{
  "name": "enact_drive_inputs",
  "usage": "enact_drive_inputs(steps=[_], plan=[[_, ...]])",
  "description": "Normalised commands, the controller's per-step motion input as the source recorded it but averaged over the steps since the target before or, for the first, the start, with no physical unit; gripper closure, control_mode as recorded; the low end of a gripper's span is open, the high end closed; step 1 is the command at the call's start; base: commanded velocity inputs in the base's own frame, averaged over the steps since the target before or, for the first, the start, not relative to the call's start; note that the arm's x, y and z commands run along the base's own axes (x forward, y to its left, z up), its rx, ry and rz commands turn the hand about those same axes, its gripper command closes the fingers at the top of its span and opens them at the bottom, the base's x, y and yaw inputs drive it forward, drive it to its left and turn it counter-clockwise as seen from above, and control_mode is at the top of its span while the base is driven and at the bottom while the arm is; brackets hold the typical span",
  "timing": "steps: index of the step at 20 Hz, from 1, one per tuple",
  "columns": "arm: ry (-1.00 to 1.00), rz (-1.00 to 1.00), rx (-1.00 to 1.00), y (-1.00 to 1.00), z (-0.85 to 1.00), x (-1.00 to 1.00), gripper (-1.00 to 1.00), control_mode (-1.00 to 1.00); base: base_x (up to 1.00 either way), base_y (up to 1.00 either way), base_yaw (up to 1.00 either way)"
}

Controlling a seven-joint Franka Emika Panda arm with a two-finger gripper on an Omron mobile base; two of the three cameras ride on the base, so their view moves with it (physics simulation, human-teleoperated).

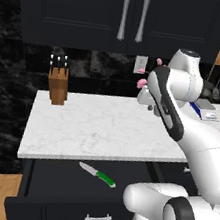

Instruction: Pick up the knife from the drawer and place it on the cutting board. Then place the meat from the plate to the cutting board.

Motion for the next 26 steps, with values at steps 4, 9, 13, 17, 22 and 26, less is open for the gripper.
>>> enact_drive_inputs(steps=[4, 9, 13, 17, 22, 26], plan=[[0.03, 0.0, 0.0, -0.06, -0.16, -0.29, -1.0, -1.0, 0.0, 0.0, 0.0], [0.05, 0.0, -0.01, -0.02, -0.54, -0.68, -1.0, -1.0, 0.0, 0.0, 0.0], [0.0, 0.0, 0.0, 0.0, -0.4, -0.44, -1.0, -1.0, 0.0, 0.0, 0.0], [0.0, 0.0, 0.0, 0.0, -0.19, -0.3, -1.0, -1.0, 0.0, 0.0, 0.0], [0.0, 0.0, 0.0, 0.0, -0.37, -0.45, -1.0, -1.0, 0.0, 0.0, 0.0], [0.0, 0.0, 0.0, 0.0, -0.43, -0.35, -1.0, -1.0, 0.0, 0.0, 0.0]])
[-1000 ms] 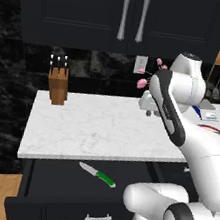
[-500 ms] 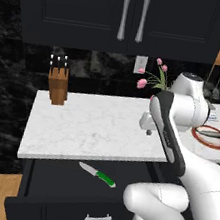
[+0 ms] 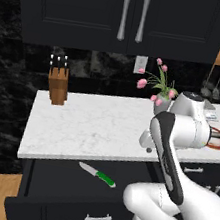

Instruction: Pick up the knife from the drawer and place it on the cutting board. Then place the meat from the plate to the cutting board.

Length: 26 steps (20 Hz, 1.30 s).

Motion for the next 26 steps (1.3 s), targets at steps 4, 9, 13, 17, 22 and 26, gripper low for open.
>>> enact_drive_inputs(steps=[4, 9, 13, 17, 22, 26], plan=[[0.0, 0.0, 0.0, 0.01, -0.37, -0.22, -1.0, 1.0, -0.06, 0.0, 0.0], [0.0, 0.0, 0.0, 0.0, 0.0, 0.0, -1.0, 1.0, -0.01, 0.0, 0.0], [0.0, 0.0, 0.0, 0.0, 0.0, 0.0, -1.0, 1.0, -0.39, 0.1, 0.0], [0.0, 0.0, 0.0, 0.0, 0.0, 0.0, -1.0, 1.0, -0.53, 0.02, 0.01], [0.0, 0.0, 0.0, 0.0, 0.0, 0.0, -1.0, 1.0, -0.7, 0.17, 0.03], [0.0, 0.0, 0.0, 0.0, 0.0, 0.0, -1.0, 1.0, -0.61, 0.38, 0.05]])
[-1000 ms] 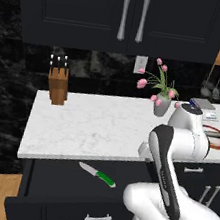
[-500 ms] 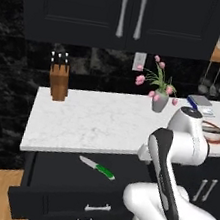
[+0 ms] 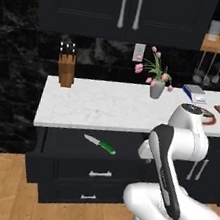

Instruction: Pick up the knife from the drawer and place it on the cutting board. Then place the meat from the plate to the cutting board.

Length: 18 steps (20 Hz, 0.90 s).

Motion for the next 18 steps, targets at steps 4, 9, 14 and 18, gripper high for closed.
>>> enact_drive_inputs(steps=[4, 9, 14, 18], plan=[[0.0, 0.0, 0.0, 0.0, 0.0, 0.0, -1.0, 1.0, -0.17, 0.47, 0.05], [0.0, 0.0, 0.0, 0.0, 0.0, 0.0, -1.0, 1.0, 0.14, 0.37, 0.03], [0.0, 0.0, 0.0, 0.0, 0.0, 0.02, -1.0, -1.0, 0.09, 0.07, 0.0], [-0.04, 0.0, 0.0, -0.06, -0.13, 0.66, -1.0, -1.0, 0.0, 0.0, 0.0]])
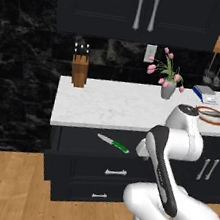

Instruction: Pick up the knife from the drawer and place it on the cutting board. Then place the meat from the plate to the cutting board.

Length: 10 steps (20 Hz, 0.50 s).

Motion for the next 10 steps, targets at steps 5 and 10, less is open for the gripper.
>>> enact_drive_inputs(steps=[5, 10], plan=[[-0.02, 0.05, 0.0, -0.07, -0.26, 1.0, -1.0, -1.0, 0.0, 0.0, 0.0], [0.0, 0.03, 0.0, -0.03, -0.26, 0.6, -1.0, -1.0, 0.0, 0.0, 0.0]])
